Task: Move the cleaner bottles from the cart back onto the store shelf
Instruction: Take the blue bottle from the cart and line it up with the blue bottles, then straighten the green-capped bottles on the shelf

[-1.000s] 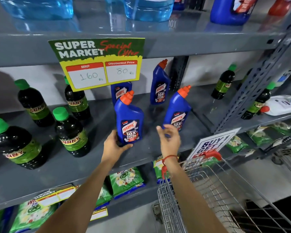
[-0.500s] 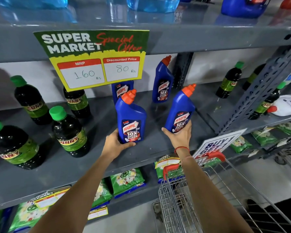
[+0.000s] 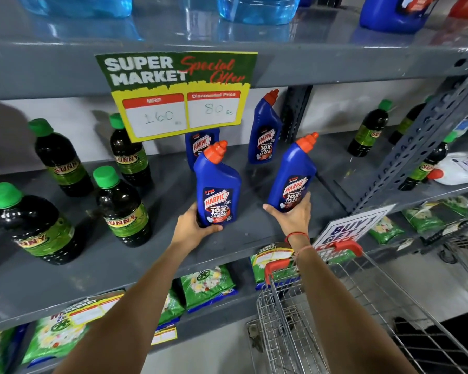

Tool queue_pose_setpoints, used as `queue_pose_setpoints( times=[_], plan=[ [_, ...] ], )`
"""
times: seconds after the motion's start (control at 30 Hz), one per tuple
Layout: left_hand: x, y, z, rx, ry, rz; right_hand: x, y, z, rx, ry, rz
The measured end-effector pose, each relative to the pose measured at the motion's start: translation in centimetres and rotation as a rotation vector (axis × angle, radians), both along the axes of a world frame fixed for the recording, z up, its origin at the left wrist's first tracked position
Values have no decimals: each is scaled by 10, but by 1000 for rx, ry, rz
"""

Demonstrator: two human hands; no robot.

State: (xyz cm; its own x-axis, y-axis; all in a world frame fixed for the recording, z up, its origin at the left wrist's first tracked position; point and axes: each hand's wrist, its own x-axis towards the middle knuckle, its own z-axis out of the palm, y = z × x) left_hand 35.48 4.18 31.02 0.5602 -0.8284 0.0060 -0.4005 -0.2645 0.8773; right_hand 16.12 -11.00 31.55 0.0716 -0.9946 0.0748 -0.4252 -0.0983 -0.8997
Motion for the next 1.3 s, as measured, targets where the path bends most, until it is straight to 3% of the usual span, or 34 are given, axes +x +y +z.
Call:
queue_pose_setpoints(
  times=[0.13, 0.27, 0.47, 0.63, 0.8, 1.3],
  plan=[
    [-12, 28, 9, -102, 76, 59, -9, 30, 1, 34, -104, -113],
    [-13, 92, 3, -184, 67, 204, 4, 88, -6, -100, -219, -124],
    [28, 179, 3, -347, 12, 542, 86, 179, -10, -199, -196, 235],
    [74, 216, 7, -403, -134, 821, 162, 213, -3, -62, -100, 515],
    [113, 218, 2, -175, -33, 612, 198, 218, -4, 3, -28, 539],
    [117, 222, 3, -184, -39, 604, 199, 220, -8, -92, 34, 436]
  ],
)
